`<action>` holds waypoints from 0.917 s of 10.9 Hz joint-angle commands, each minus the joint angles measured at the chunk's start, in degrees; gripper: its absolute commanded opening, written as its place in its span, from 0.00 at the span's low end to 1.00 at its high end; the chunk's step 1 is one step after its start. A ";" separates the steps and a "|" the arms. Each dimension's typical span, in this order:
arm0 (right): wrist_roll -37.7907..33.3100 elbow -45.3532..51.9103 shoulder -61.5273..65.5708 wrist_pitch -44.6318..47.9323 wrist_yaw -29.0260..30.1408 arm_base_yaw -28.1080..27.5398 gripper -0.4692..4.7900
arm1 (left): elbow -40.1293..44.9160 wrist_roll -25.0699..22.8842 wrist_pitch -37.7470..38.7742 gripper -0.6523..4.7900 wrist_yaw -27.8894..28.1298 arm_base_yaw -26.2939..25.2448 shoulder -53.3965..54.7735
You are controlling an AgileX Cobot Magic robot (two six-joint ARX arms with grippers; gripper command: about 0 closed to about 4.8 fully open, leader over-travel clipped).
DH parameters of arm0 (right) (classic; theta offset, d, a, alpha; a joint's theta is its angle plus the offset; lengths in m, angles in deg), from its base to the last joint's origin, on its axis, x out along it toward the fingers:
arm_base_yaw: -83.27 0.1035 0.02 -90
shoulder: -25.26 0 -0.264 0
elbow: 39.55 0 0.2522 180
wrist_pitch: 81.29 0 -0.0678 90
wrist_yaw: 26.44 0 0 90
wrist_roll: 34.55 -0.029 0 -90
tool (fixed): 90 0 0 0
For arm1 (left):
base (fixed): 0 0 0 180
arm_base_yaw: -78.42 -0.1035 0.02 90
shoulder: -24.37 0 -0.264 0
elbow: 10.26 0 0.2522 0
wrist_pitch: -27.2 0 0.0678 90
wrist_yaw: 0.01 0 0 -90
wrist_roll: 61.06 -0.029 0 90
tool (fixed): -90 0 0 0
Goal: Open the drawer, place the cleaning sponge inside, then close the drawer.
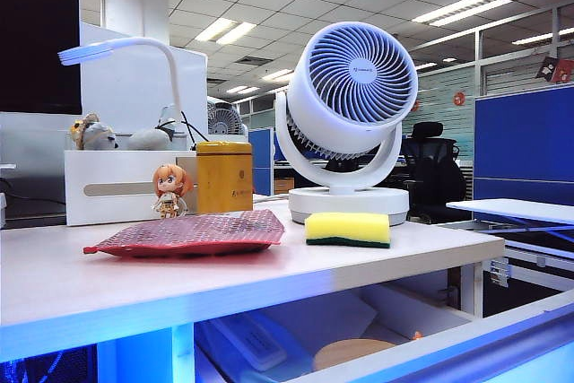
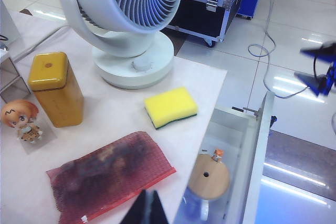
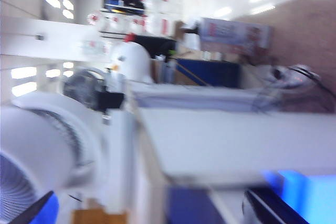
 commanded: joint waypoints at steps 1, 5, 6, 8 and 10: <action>-4.20 -3.43 -5.95 1.36 -0.79 0.44 1.00 | -0.28 0.00 -0.37 0.11 0.09 0.07 -0.07; 5.20 -14.64 -23.63 -20.31 -4.24 3.43 1.00 | -0.28 0.02 -0.35 0.11 0.04 0.07 -0.09; 11.80 -17.38 -28.41 -30.10 -6.60 4.90 1.00 | -0.28 0.00 -0.37 0.11 0.04 0.07 -0.09; 38.86 -26.75 -39.82 -63.82 -21.18 11.41 1.00 | -0.28 0.00 -0.42 0.11 0.07 0.07 -0.09; 52.41 -31.15 -45.44 -73.94 -28.17 21.44 1.00 | -0.28 0.02 -0.44 0.11 0.04 0.07 -0.09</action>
